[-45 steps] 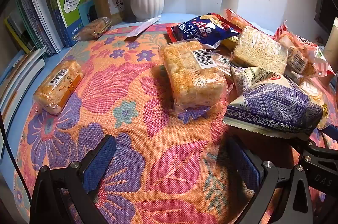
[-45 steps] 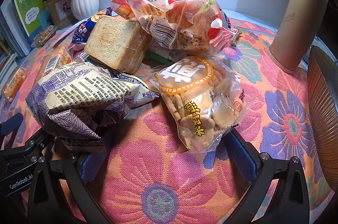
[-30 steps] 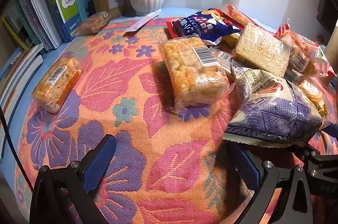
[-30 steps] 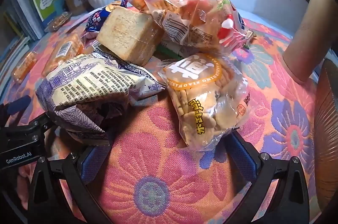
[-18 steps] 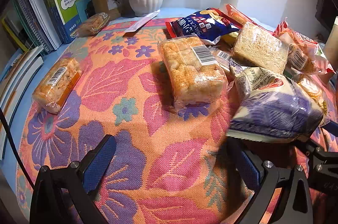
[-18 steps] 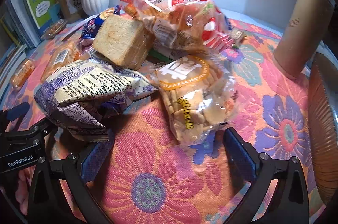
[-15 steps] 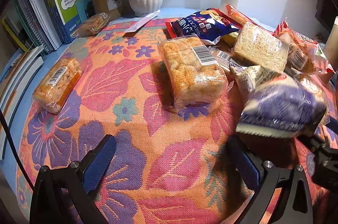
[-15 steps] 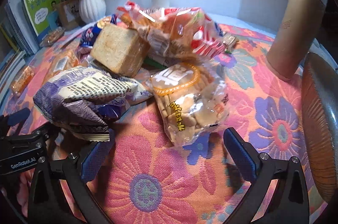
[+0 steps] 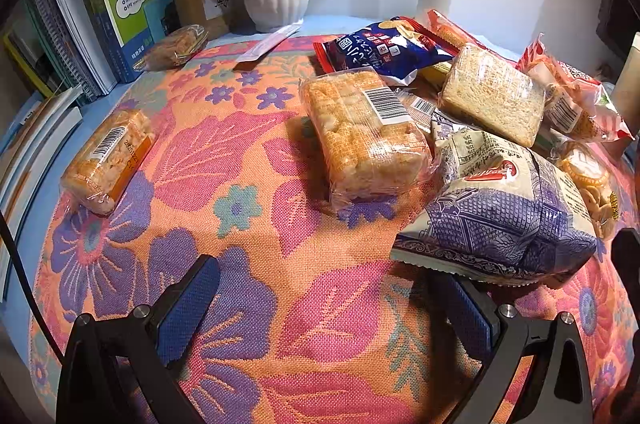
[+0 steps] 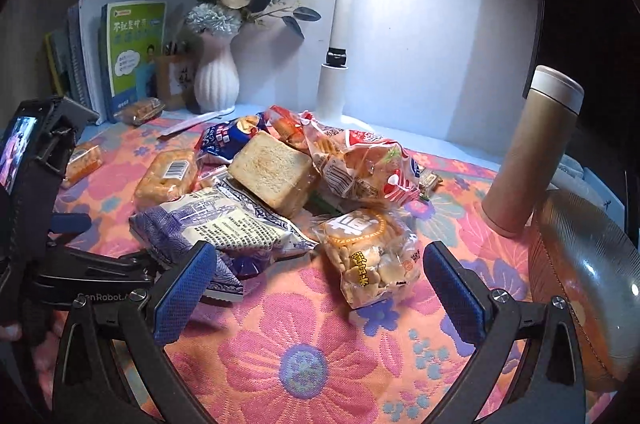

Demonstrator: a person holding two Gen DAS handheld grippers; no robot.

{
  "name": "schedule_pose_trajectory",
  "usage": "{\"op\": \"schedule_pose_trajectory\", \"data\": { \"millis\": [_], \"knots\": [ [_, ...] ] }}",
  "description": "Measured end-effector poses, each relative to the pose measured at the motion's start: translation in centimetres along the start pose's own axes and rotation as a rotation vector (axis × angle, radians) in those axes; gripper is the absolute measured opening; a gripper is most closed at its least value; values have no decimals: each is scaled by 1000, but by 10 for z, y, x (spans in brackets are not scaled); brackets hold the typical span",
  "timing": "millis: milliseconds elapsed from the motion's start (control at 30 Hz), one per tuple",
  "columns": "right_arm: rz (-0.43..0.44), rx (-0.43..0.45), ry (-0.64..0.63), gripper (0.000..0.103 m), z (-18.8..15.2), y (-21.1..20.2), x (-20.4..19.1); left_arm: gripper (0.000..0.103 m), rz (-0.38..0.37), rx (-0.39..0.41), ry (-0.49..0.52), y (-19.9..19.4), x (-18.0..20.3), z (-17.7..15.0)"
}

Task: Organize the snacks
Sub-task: 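Move both tools toward the snack pile, positioning over the packages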

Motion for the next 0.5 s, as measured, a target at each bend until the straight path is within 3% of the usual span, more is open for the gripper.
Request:
{"op": "schedule_pose_trajectory", "data": {
  "millis": [500],
  "knots": [
    [23, 2, 66, 103, -1, 3, 8, 103, -2, -3, -5, 4, -1, 5]
  ]
}}
Point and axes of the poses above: each gripper's, at about its wrist camera, not at the fingertips, and y roughly the way its jaws point, x to its right, z to its top, the point moved 5 cm from there along y, roughly the way its jaws point, and after that the axes turned 6 degrees about y, right-handed, at the moved point
